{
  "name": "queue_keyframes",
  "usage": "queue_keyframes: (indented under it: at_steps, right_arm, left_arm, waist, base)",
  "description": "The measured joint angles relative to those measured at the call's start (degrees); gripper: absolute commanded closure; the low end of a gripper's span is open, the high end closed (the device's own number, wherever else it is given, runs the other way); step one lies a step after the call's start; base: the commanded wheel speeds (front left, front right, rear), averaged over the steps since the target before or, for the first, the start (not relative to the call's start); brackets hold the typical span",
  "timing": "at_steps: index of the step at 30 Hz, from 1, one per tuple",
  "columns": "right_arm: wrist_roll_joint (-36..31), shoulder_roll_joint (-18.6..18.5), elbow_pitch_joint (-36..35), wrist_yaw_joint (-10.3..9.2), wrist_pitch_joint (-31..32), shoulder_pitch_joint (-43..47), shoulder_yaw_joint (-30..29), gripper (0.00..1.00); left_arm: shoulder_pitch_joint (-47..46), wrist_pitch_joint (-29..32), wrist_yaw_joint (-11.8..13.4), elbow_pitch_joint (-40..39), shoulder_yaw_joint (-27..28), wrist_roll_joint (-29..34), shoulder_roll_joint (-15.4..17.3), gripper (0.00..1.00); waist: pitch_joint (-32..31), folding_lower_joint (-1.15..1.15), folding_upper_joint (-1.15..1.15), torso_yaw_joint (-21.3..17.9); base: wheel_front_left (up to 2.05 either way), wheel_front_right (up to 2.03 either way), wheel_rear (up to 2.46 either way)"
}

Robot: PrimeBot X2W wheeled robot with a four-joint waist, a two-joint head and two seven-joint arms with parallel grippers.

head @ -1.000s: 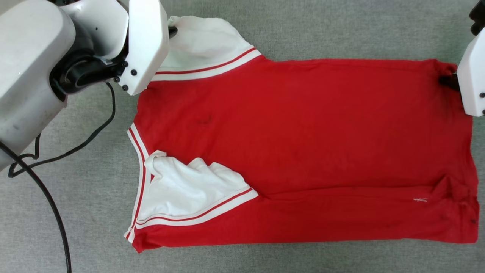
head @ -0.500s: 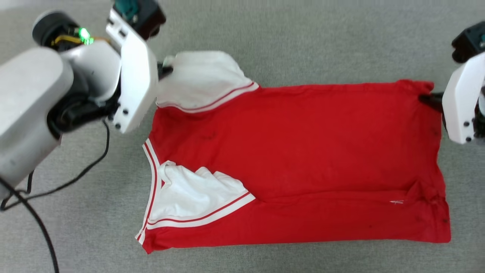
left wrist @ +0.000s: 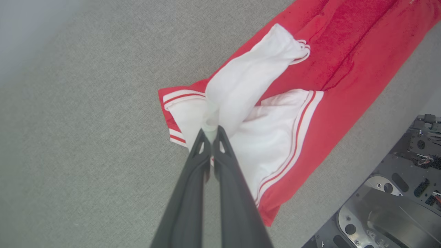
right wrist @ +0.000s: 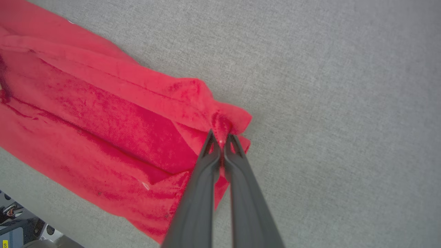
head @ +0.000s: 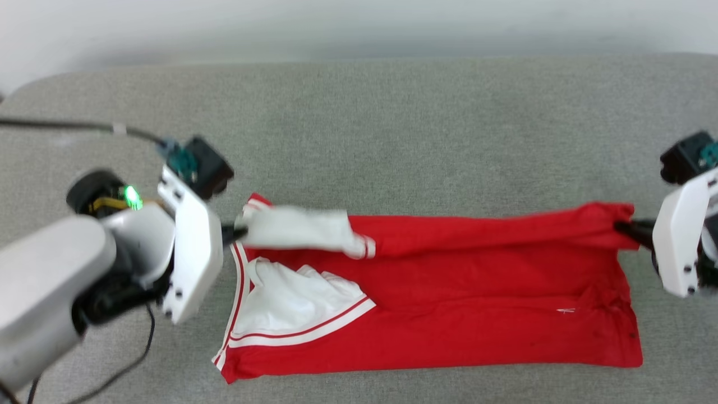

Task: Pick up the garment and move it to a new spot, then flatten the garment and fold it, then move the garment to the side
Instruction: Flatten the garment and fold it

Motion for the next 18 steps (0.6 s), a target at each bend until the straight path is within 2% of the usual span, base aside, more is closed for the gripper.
queue_keyframes:
  at_steps: [8, 12, 18]
  right_arm:
    - [1.99, -1.57, -1.88, 0.0, -3.38, 7.15, 0.84, 1.0]
    - [2.74, -1.6, -1.83, 0.0, -4.68, 10.32, 0.75, 1.0]
    - [2.52, -0.82, 0.18, 0.0, -5.77, 13.57, 0.38, 1.0]
  left_arm:
    - [10.85, -2.21, 3.16, -3.86, -0.68, -0.85, 2.99, 1.0]
    - [15.57, -3.48, 4.5, -4.57, -0.85, -1.51, 2.98, 1.0]
    - [20.96, -4.75, 4.93, -2.69, -0.98, -2.05, 1.76, 1.0]
  waist:
    - [-2.88, 0.0, 0.0, -0.41]
    - [-3.07, 0.0, 0.0, -0.47]
    - [-1.98, 0.0, 0.0, -0.51]
  base:
    - [0.0, 0.0, 0.0]
    - [0.0, 0.0, 0.0]
    - [0.0, 0.0, 0.0]
